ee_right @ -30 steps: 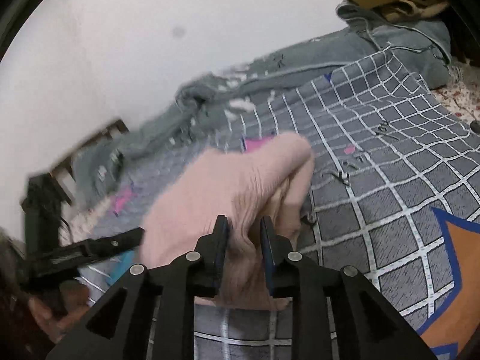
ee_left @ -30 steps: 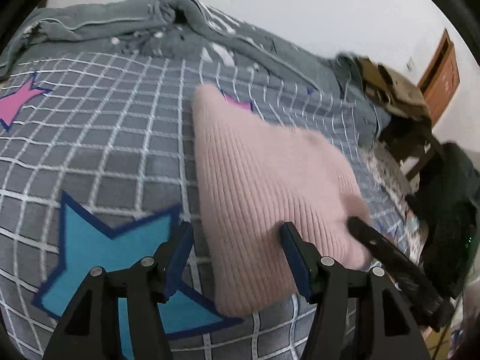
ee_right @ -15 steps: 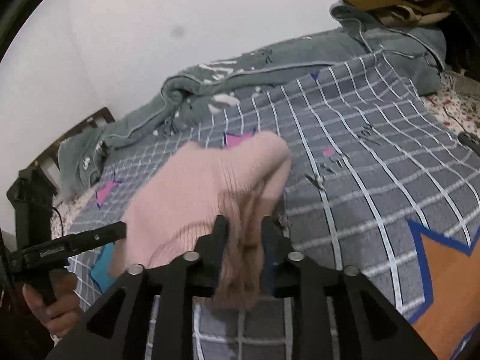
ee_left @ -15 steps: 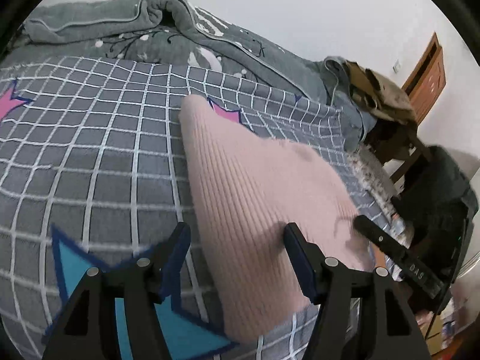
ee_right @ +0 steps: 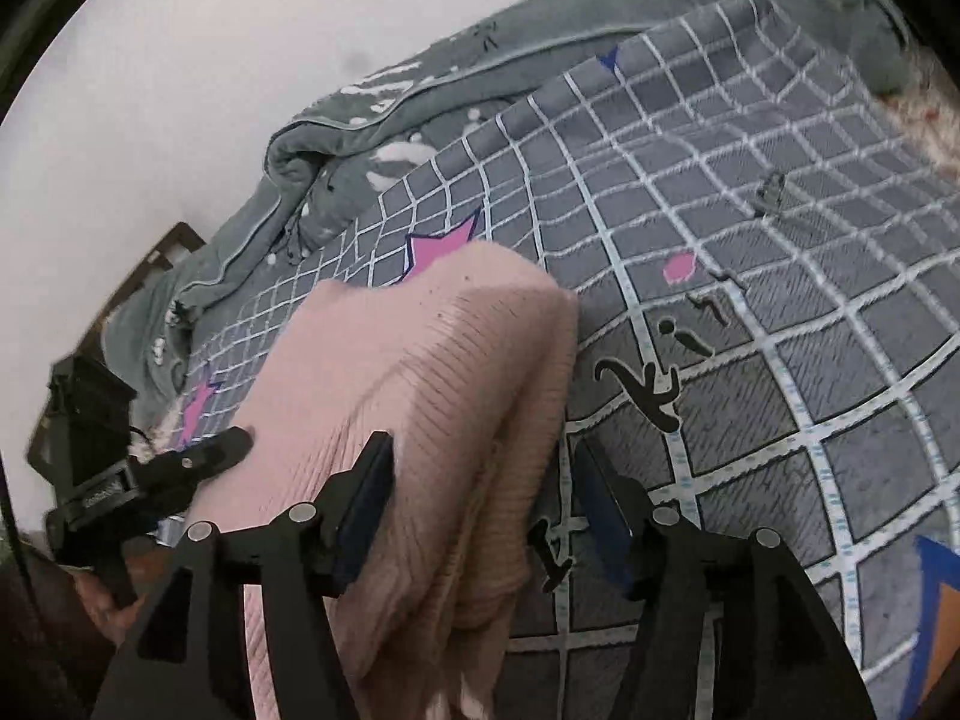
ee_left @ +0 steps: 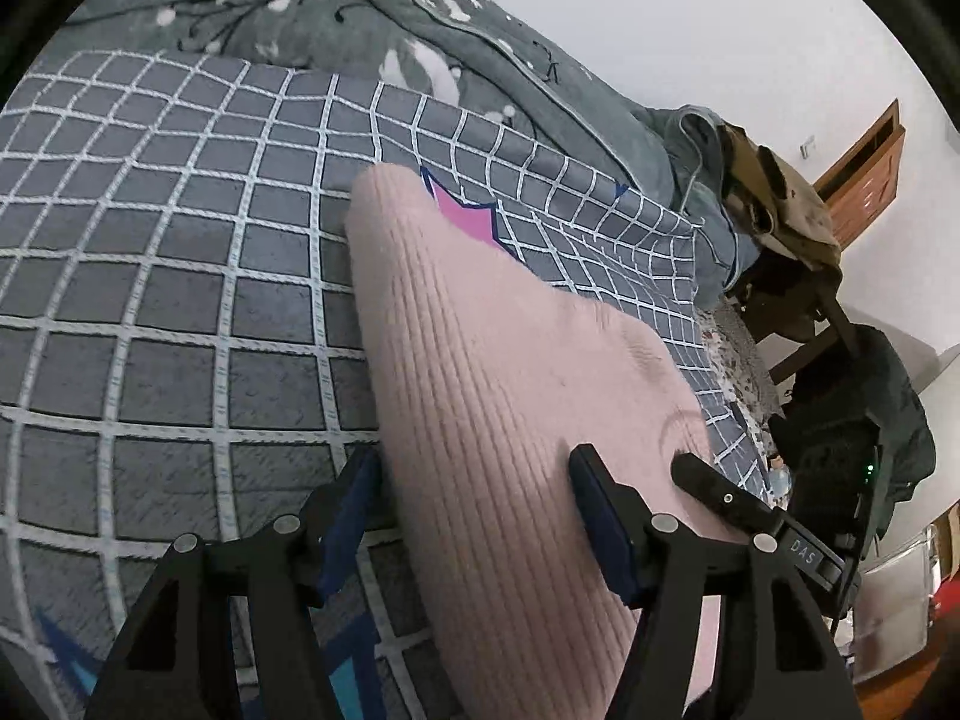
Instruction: Fold small clothes
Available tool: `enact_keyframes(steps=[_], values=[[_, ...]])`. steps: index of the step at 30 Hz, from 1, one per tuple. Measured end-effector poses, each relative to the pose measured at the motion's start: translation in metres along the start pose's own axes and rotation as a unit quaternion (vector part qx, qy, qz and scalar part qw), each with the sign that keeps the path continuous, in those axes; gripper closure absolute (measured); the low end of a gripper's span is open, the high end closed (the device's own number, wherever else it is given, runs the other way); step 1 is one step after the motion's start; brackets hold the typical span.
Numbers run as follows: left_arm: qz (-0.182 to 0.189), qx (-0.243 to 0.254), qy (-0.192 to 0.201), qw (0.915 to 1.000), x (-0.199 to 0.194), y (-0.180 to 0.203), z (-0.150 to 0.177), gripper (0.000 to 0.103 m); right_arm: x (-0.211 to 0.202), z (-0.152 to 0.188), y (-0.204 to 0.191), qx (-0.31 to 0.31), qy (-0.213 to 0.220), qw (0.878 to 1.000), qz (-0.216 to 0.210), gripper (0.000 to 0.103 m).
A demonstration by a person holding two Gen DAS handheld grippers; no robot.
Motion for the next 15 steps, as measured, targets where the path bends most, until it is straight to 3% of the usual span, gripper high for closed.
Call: enact_keyframes(steps=[4, 8, 15], values=[[-0.003, 0.005, 0.008, 0.9999, 0.003, 0.004, -0.001, 0.054, 0.01, -0.002, -0.007, -0.007, -0.005, 1.0, -0.017, 0.045], [-0.007, 0.019, 0.027, 0.9994, -0.003, 0.008, -0.006, 0.066, 0.013, -0.008, -0.01, 0.016, 0.006, 0.998, -0.058, 0.063], [-0.022, 0.016, 0.062, 0.9977, -0.022, -0.001, -0.031, 0.068, 0.015, -0.031, -0.033, 0.017, 0.034, 0.996, -0.078, 0.074]])
Point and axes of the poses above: each gripper's, at about its wrist camera, not at the fingertips, and x roughly the way its jaws point, y to its right, z to its underside, the point moved 6 cm from there along x, roughly the way its jaws point, and after that the axes turned 15 degrees about -x, right-handed, at the moved point
